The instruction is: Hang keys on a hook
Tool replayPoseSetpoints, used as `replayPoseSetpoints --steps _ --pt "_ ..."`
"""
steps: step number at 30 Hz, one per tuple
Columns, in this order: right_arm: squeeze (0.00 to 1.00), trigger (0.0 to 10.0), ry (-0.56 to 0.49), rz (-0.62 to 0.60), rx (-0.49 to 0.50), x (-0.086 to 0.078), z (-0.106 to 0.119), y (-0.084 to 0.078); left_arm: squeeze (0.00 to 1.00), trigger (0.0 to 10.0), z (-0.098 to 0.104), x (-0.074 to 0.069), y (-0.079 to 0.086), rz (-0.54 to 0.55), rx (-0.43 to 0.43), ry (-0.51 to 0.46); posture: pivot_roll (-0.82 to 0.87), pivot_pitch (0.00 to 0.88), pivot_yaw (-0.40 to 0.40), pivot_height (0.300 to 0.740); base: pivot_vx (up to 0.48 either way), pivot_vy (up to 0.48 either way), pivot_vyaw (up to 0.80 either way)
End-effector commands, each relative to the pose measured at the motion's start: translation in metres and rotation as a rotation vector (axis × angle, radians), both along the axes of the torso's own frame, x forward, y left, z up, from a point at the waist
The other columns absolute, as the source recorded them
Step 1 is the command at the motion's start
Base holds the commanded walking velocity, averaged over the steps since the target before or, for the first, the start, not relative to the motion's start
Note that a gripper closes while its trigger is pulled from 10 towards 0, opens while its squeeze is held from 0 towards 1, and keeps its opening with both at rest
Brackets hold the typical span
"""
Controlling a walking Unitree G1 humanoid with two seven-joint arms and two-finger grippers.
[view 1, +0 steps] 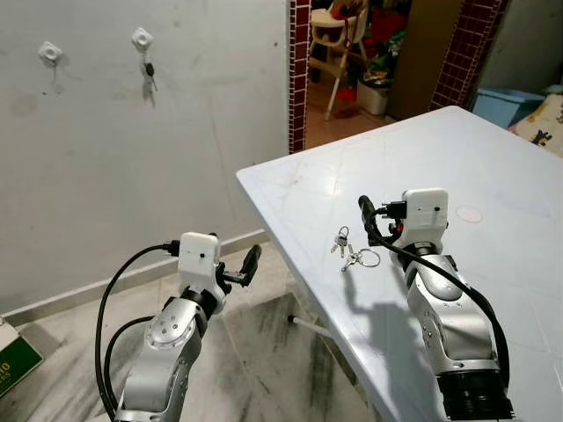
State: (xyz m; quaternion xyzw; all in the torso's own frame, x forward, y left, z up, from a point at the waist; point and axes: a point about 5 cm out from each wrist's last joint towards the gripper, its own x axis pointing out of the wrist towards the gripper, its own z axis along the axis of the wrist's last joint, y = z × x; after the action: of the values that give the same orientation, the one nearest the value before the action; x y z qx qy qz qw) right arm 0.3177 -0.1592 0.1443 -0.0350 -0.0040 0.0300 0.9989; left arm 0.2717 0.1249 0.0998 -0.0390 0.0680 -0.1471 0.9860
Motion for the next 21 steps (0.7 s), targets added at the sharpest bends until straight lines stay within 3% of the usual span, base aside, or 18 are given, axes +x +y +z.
replayPoseSetpoints --steps 1,15,17,21 --pt "0.0 10.0 -0.007 0.008 -0.001 0.002 0.005 0.002 0.0 10.0 0.002 0.001 0.002 0.007 0.016 -0.006 0.03 0.0 0.035 0.74 0.0 0.0 0.0" --pt "0.0 10.0 0.017 0.028 -0.018 0.002 0.001 0.005 0.0 10.0 -0.007 -0.001 0.002 0.004 0.044 0.049 0.03 0.0 0.033 0.74 0.0 0.0 0.0" --pt "0.0 10.0 0.139 0.081 -0.065 -0.002 -0.017 0.008 0.0 10.0 -0.02 -0.007 0.0 -0.035 0.076 0.122 0.03 0.0 0.032 0.74 0.0 0.0 0.0" --pt "0.0 10.0 0.209 0.11 -0.091 -0.006 -0.029 0.009 0.0 10.0 -0.027 -0.011 -0.001 -0.063 0.087 0.152 0.03 0.0 0.029 0.74 0.0 0.0 0.0"
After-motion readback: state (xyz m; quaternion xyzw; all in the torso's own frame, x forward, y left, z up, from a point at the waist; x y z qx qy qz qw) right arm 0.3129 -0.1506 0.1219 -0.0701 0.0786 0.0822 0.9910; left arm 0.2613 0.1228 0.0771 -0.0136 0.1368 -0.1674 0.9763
